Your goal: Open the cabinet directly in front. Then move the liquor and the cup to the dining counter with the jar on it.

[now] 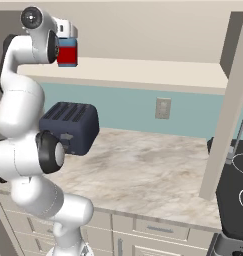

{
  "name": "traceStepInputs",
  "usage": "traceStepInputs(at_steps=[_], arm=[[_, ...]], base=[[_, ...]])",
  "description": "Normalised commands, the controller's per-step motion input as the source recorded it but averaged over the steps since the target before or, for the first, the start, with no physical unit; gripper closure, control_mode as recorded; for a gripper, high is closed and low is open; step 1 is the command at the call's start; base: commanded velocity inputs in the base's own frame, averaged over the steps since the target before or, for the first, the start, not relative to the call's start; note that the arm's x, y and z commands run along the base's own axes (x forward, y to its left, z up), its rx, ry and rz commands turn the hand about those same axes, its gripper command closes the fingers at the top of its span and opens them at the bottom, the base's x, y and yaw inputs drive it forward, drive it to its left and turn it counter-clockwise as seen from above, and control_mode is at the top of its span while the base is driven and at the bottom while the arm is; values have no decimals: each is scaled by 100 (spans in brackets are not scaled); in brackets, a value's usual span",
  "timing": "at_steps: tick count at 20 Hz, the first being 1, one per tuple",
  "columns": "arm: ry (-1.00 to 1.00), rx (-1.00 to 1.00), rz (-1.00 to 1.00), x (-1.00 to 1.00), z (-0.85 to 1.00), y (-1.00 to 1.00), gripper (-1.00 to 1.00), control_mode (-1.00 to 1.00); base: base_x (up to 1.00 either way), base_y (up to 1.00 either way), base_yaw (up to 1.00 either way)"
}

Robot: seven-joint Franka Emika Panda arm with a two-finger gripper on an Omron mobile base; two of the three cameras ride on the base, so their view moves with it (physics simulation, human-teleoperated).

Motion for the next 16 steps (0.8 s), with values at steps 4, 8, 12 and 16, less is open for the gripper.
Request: traceStepInputs(at_steps=[4, 8, 12, 16], arm=[[1, 0, 0, 28, -5, 9, -100, -100], [2, 0, 0, 25, -4, 7, -100, -100], [2, 0, 0, 24, -3, 4, -100, -100], [1, 0, 0, 26, 0, 4, -100, -100]], base=[[0, 0, 0], [0, 0, 0], [0, 0, 0], [0, 0, 0]])
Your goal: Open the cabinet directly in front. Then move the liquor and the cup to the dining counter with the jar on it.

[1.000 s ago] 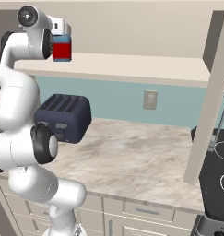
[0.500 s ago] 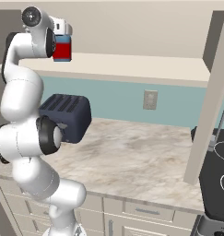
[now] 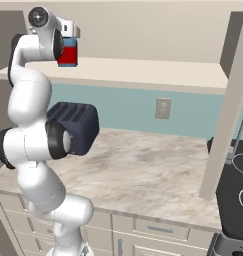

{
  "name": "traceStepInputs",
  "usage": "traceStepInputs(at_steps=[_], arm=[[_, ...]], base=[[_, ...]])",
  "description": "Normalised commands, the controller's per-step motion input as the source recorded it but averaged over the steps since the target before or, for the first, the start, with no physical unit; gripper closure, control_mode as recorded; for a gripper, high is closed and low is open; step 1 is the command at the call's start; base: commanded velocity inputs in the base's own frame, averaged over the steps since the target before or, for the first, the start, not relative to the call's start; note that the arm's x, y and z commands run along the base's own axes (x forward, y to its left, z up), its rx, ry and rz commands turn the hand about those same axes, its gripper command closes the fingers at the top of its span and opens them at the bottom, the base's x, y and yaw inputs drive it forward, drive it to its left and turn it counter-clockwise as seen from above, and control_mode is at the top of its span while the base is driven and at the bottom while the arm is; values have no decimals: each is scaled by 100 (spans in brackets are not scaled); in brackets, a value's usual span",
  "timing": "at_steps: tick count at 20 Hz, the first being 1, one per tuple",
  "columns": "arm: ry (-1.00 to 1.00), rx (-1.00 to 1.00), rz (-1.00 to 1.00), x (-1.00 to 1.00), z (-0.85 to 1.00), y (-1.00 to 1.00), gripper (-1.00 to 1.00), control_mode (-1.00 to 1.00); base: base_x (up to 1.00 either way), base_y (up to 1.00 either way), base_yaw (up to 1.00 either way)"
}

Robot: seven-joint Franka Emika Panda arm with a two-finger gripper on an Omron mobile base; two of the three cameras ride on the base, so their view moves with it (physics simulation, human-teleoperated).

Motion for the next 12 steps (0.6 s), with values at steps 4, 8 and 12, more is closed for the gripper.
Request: traceStepInputs(at_steps=[4, 8, 12], arm=[[0, 0, 0, 25, 0, 3, -100, -100], [0, 0, 0, 24, 0, 4, -100, -100], [0, 0, 0, 18, 0, 4, -100, -100]], base=[[0, 0, 0], [0, 0, 0], [0, 0, 0]])
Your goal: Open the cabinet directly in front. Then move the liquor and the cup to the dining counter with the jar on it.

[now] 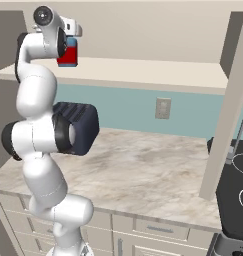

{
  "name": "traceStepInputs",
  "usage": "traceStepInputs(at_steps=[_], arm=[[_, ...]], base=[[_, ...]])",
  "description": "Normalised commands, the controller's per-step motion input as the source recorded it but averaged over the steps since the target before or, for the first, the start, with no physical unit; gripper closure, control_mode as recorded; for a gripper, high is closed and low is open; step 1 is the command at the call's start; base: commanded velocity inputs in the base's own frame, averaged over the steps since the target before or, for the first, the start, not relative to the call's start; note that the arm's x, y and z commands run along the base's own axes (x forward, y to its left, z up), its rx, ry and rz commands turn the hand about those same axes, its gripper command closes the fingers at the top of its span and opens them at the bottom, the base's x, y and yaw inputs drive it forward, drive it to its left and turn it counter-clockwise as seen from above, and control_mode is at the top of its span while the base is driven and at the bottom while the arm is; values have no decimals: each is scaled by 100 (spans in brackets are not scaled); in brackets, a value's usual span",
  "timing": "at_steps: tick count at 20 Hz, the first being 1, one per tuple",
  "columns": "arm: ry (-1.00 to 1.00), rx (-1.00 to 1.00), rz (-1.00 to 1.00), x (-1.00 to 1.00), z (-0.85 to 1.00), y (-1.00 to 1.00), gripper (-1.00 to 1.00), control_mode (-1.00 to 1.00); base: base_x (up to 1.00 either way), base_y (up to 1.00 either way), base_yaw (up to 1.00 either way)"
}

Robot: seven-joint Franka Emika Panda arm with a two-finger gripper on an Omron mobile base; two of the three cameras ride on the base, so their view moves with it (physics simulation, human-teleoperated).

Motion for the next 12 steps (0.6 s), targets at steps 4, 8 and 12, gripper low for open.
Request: traceStepInputs(at_steps=[4, 8, 12], arm=[[0, 0, 0, 13, 0, 4, -100, -100], [0, 0, 0, 13, 0, 6, -100, -100], [0, 0, 0, 15, 0, 5, -100, -100]], base=[[0, 0, 0], [0, 0, 0], [0, 0, 0]])
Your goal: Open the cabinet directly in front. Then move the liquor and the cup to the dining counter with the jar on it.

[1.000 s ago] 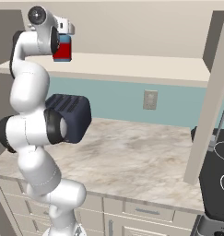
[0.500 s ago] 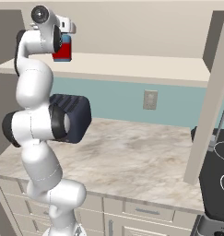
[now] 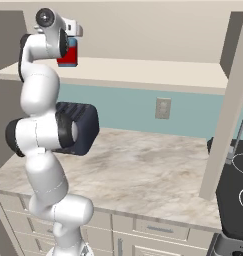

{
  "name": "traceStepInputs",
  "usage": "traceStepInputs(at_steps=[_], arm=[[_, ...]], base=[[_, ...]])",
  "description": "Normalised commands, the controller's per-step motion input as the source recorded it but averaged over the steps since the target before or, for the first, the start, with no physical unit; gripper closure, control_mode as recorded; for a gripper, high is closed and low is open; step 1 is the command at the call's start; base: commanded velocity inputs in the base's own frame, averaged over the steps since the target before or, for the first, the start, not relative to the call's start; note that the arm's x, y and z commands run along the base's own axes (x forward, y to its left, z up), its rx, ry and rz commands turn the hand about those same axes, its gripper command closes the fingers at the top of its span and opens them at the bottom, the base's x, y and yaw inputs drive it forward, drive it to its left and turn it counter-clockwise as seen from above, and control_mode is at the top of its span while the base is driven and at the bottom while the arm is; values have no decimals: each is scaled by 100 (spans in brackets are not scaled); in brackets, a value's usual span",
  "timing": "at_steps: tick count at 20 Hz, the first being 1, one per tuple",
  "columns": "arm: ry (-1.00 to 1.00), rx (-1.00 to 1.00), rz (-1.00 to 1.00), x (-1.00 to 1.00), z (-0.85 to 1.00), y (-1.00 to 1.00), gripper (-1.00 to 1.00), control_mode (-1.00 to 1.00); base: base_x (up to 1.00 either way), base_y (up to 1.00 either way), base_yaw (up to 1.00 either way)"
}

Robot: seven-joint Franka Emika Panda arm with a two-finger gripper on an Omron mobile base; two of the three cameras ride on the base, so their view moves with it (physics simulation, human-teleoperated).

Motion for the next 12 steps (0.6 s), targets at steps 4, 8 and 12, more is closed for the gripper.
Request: traceStepInputs(at_steps=[4, 8, 12], arm=[[0, 0, 0, 13, 0, 6, -100, -100], [0, 0, 0, 10, 0, 12, 100, -100], [0, 0, 0, 5, 0, 2, 100, -100]], base=[[0, 0, 0], [0, 0, 0], [0, 0, 0]])
